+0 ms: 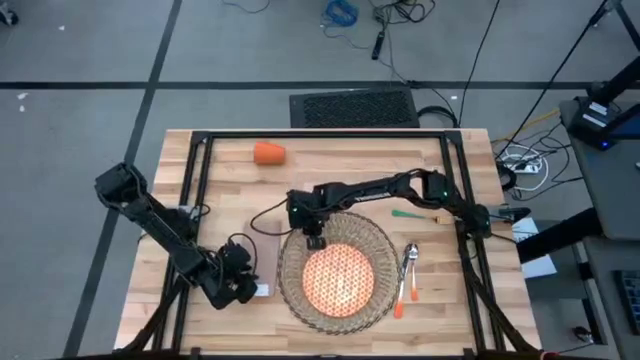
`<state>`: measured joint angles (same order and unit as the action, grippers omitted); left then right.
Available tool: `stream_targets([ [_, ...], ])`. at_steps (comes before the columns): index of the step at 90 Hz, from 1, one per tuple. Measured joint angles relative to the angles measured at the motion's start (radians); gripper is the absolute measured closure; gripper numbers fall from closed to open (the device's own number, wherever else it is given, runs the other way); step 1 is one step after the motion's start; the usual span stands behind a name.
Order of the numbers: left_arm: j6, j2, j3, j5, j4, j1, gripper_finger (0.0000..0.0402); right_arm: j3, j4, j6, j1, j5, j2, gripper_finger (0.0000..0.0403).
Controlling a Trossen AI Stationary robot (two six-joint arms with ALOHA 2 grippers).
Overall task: Set table place
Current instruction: Put the white napkin on the table to the left of the brown mat
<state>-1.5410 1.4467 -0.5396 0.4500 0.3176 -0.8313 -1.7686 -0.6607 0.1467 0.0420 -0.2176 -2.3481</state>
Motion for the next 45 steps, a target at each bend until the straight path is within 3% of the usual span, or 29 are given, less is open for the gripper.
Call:
stream_targets([
  [16, -0.005, 0.0, 0.0, -0.004, -0.01, -0.006, 0.0215, 0.005, -0.001, 0.007, -0.018, 0.012, 0.033, 0.0385],
  [45, -0.034, 0.0, 0.0, -0.006, 0.001, -0.02, 0.0215, 0.007, -0.084, 0.016, -0.007, 0.148, 0.155, 0.0385],
])
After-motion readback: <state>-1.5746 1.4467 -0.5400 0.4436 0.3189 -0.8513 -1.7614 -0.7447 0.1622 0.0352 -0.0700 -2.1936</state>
